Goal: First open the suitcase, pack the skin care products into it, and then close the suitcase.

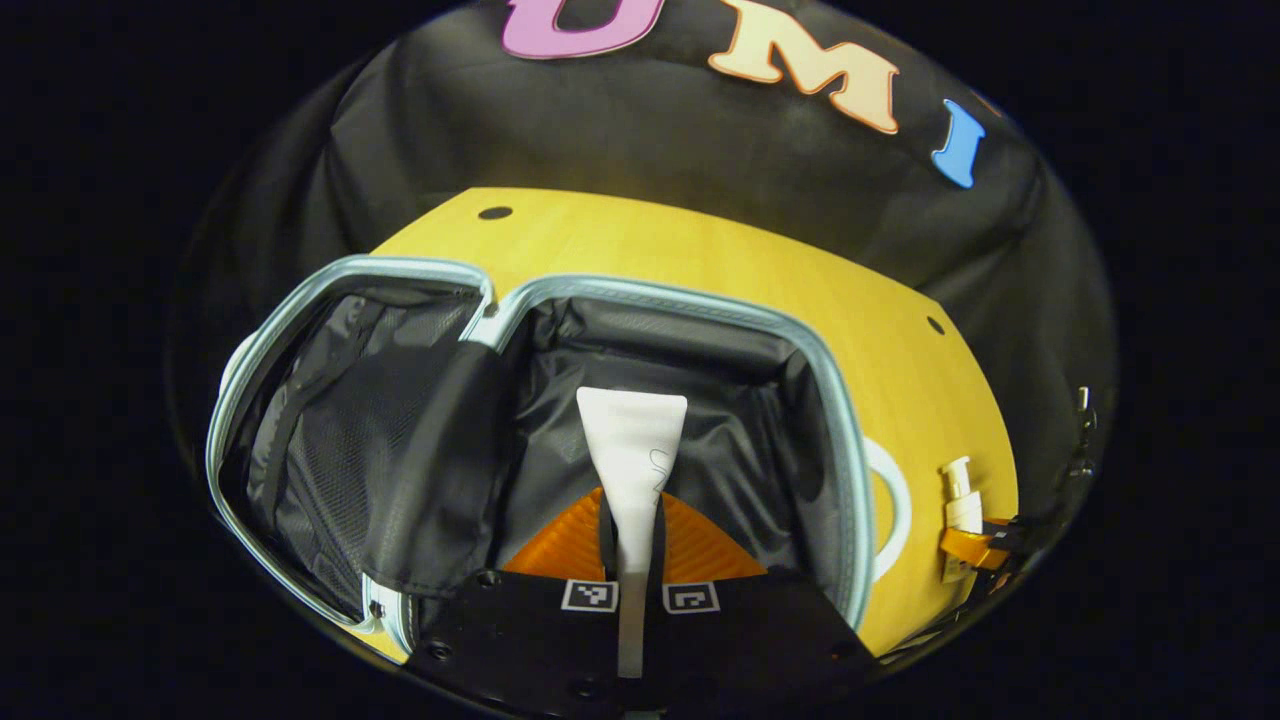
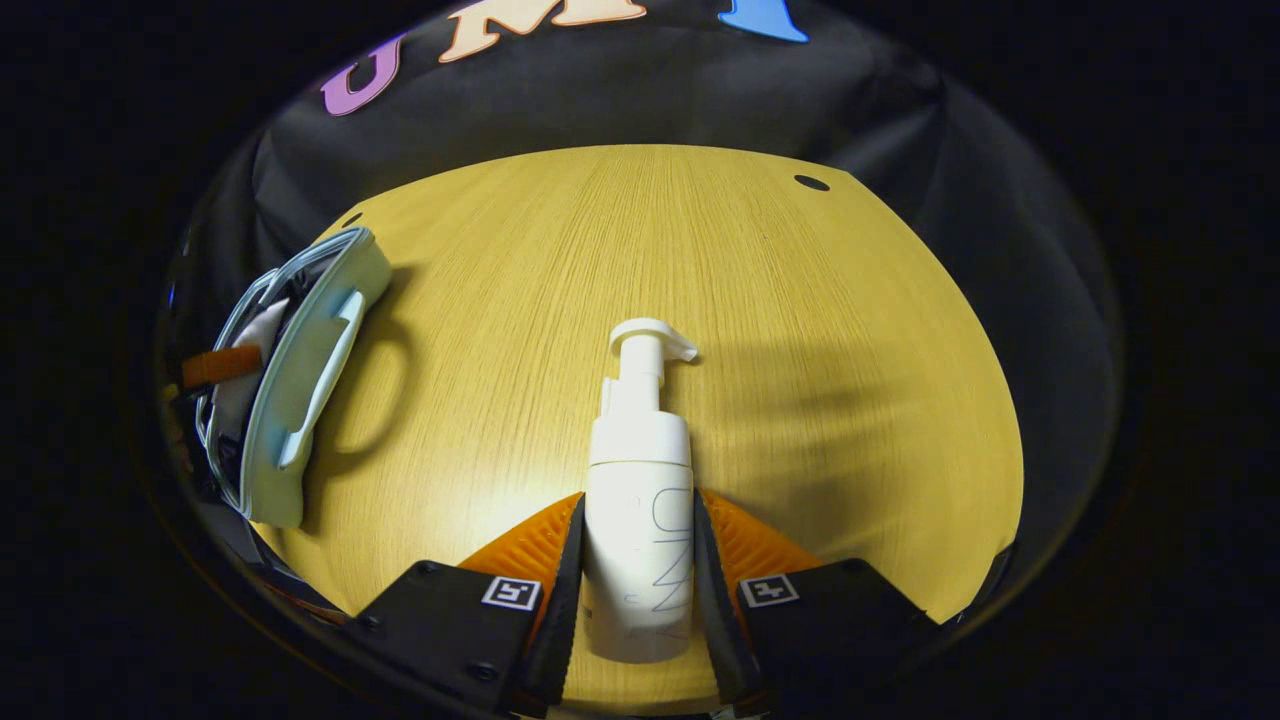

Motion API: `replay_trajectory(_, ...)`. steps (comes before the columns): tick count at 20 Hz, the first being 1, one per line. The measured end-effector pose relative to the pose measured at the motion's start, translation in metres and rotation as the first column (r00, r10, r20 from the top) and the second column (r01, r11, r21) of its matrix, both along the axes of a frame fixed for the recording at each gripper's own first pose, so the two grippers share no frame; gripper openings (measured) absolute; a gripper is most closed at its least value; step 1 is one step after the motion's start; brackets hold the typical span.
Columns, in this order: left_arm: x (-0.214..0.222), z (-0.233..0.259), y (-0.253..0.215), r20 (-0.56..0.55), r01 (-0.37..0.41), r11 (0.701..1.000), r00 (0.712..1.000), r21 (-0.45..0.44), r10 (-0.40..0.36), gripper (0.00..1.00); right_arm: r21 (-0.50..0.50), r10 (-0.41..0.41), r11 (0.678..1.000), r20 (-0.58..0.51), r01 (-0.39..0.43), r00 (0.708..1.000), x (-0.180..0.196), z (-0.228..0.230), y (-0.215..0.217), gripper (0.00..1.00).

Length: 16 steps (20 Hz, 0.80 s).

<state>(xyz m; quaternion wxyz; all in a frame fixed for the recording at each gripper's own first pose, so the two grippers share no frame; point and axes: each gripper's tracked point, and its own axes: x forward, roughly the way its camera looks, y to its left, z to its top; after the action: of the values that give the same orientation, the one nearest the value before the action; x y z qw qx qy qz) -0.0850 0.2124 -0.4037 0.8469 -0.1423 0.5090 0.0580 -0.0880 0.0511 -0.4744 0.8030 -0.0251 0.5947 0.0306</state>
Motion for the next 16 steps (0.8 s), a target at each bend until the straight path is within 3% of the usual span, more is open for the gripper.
replay_trajectory(5,-0.01,-0.024,0.013,-0.05,-0.006,1.0,0.999,-0.015,0.005,0.02,-0.016,-0.04,0.999,-0.014,0.04,0.999,-0.001,0.0,0.002,0.58)
replay_trajectory(9,-0.007,-0.024,0.014,-0.022,0.001,0.999,1.0,-0.034,-0.002,0.04,-0.017,-0.086,0.996,-0.034,0.085,0.996,0.001,0.001,0.002,0.58)
replay_trajectory(11,-0.005,-0.026,0.014,0.0,0.015,0.999,1.0,-0.047,-0.015,0.17,0.012,-0.134,0.991,-0.044,0.135,0.99,0.005,0.007,0.008,0.58)
replay_trajectory(12,-0.003,-0.024,0.008,0.019,0.033,0.996,0.999,-0.081,-0.032,0.28,0.028,-0.146,0.989,-0.039,0.147,0.989,0.008,0.012,0.014,0.58)
replay_trajectory(14,0.0,-0.015,-0.004,0.058,0.055,0.991,0.997,-0.123,-0.048,0.58,0.057,-0.135,0.989,-0.014,0.136,0.991,0.018,0.025,0.031,0.58)
replay_trajectory(16,0.005,-0.005,-0.004,0.097,0.072,0.992,0.993,-0.102,-0.062,0.89,0.112,-0.124,0.986,0.011,0.122,0.992,0.032,0.036,0.068,0.57)
